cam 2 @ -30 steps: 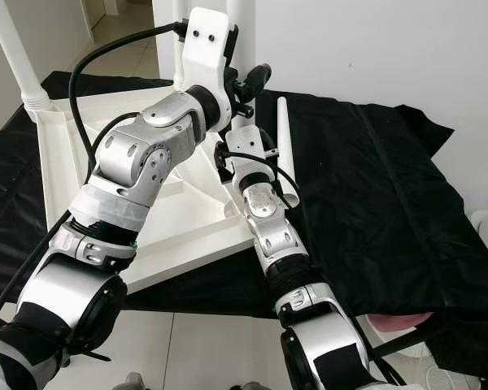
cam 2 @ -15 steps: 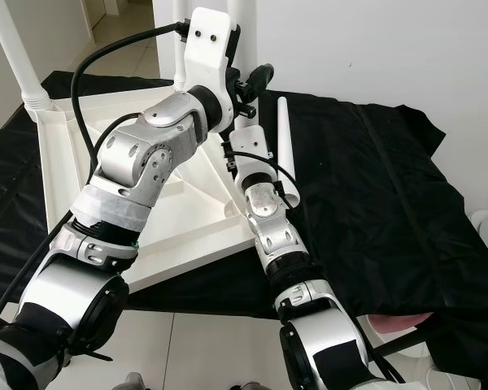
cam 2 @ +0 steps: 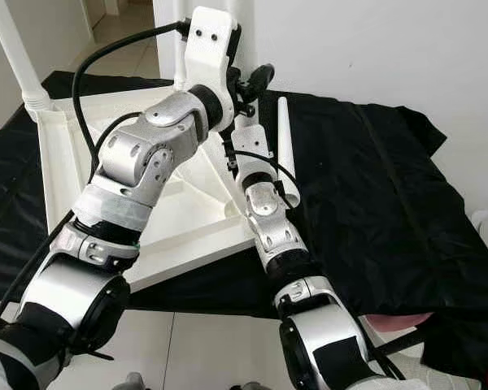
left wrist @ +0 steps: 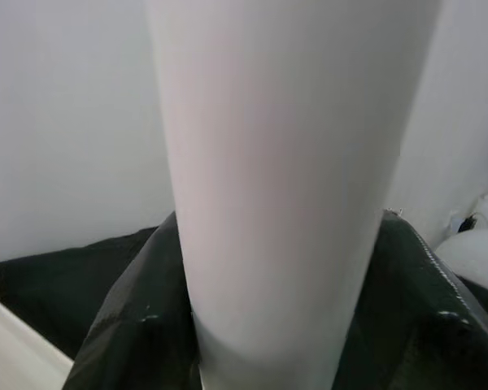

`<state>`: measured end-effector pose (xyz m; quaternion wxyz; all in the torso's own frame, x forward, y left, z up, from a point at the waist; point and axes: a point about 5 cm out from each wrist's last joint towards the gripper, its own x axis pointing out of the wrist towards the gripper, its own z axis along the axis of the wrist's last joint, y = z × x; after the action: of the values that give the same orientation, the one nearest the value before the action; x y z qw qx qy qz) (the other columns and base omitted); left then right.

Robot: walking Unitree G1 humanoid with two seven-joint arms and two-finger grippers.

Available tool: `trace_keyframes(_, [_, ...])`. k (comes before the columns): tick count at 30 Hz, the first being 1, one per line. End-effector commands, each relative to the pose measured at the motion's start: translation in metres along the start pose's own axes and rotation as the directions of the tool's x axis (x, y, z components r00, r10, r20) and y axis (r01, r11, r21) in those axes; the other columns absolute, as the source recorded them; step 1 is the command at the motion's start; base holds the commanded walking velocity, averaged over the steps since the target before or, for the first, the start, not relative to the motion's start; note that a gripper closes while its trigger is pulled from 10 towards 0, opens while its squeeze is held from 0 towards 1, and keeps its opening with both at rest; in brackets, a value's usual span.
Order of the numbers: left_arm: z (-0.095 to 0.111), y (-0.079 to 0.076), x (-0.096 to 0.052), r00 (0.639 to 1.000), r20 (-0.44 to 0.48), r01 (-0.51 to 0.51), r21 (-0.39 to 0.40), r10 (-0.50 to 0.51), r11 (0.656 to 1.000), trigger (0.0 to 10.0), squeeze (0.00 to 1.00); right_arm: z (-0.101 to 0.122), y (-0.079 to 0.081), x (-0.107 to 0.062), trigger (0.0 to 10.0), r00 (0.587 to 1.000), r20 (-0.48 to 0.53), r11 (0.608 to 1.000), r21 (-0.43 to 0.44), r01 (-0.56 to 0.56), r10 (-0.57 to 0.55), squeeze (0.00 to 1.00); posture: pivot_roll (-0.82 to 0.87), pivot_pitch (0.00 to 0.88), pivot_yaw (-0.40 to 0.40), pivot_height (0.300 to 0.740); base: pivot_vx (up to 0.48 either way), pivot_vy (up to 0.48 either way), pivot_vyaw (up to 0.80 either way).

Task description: Building children table

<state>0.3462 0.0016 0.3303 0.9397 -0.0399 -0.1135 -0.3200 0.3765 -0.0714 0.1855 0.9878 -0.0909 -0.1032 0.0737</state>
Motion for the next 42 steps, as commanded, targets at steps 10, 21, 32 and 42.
trace_keyframes(10, [0.006,-0.011,-0.003,0.996,0.035,0.082,-0.042,-0.080,0.996,10.0,0.00,-0.002,-0.009,0.000,10.0,0.998,-0.015,0.997,0.061,0.057,-0.056,0.00,0.07,0.000,-0.077,0.740,0.000,0.000,0.00])
trace_keyframes(21, [-0.009,0.012,-0.031,0.995,0.075,0.066,-0.084,-0.060,0.994,10.0,0.00,-0.011,-0.032,-0.005,10.0,0.986,-0.051,0.977,0.136,0.167,-0.161,0.00,0.07,0.000,-0.070,0.740,0.000,0.000,0.00])
trace_keyframes(32, [-0.050,0.036,-0.062,1.000,-0.007,-0.023,-0.063,0.023,0.998,10.0,0.00,-0.026,-0.054,-0.029,10.0,0.989,-0.015,0.984,0.095,0.149,-0.148,0.00,0.06,0.001,-0.079,0.740,0.000,0.000,0.00])
trace_keyframes(42, [-0.079,0.029,-0.086,1.000,-0.019,0.012,0.010,-0.012,1.000,10.0,0.00,-0.032,-0.055,-0.049,10.0,0.997,0.005,0.989,0.126,0.074,-0.075,0.00,0.05,0.000,-0.074,0.740,0.000,0.000,0.00])
